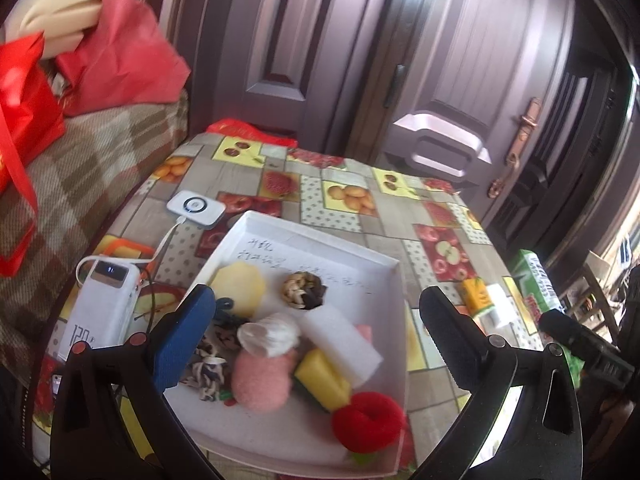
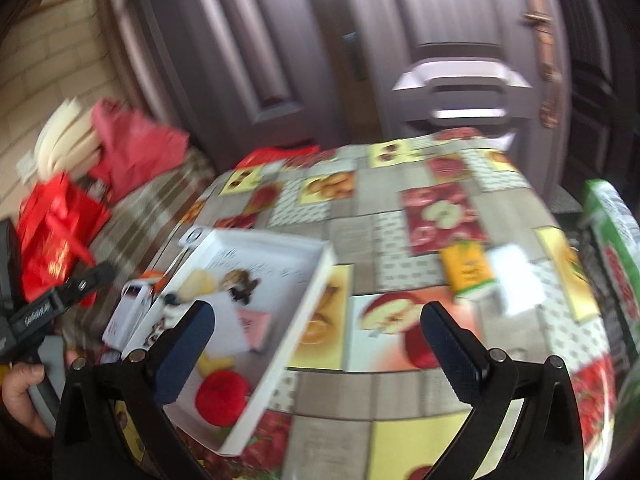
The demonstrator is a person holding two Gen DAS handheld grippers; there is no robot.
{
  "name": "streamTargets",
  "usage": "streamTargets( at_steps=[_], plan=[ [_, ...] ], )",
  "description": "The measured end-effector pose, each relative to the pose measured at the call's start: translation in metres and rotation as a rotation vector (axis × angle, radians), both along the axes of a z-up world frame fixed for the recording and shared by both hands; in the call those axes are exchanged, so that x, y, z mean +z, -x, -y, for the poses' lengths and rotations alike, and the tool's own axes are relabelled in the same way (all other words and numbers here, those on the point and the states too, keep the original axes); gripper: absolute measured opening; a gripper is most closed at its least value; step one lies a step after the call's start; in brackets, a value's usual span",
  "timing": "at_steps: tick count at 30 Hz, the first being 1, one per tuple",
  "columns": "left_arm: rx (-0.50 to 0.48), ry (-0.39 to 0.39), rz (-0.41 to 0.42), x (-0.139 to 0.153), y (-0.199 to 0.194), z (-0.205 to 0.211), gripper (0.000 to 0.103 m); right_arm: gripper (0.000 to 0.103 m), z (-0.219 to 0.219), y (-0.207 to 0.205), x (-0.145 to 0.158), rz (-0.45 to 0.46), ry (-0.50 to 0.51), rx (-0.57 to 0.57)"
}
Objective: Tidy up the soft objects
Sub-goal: 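Open both tools to drop the cloth and foam block into the tray, then grasp the yellow juice box with the left tool while the right tool grasps a white foam block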
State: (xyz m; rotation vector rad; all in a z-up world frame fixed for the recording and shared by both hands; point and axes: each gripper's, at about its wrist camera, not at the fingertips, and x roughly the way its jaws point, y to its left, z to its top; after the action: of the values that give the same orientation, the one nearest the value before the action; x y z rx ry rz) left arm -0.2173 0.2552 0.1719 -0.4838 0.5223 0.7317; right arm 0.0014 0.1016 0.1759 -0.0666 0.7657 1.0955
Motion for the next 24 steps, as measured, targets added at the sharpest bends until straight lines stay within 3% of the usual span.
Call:
streamTargets(
  at_steps=[5, 8, 15, 24],
  plan=[
    [-0.018, -0.033, 0.017, 0.017, 0.003, 0.020, 0.103, 0.103, 0.045, -0.018, 0.009, -0.042, -0.049, -0.113],
    [-0.025, -0.048, 0.024, 0.024, 0.006, 0.030, 0.103, 0.103, 0.063, -0.018, 0.017, -0.017, -0.070, -0.140],
    [-0.045, -0.072, 0.021, 0.034, 0.005, 0.050, 0.103, 0.103, 0.090, -0.014, 0.035, 0.032, -0.121, -0.160],
    [-0.060, -0.082, 0.005, 0.038, 0.000, 0.070, 0.103, 0.103, 0.112, -0.017, 0.034, 0.015, -0.138, -0.173]
  ],
)
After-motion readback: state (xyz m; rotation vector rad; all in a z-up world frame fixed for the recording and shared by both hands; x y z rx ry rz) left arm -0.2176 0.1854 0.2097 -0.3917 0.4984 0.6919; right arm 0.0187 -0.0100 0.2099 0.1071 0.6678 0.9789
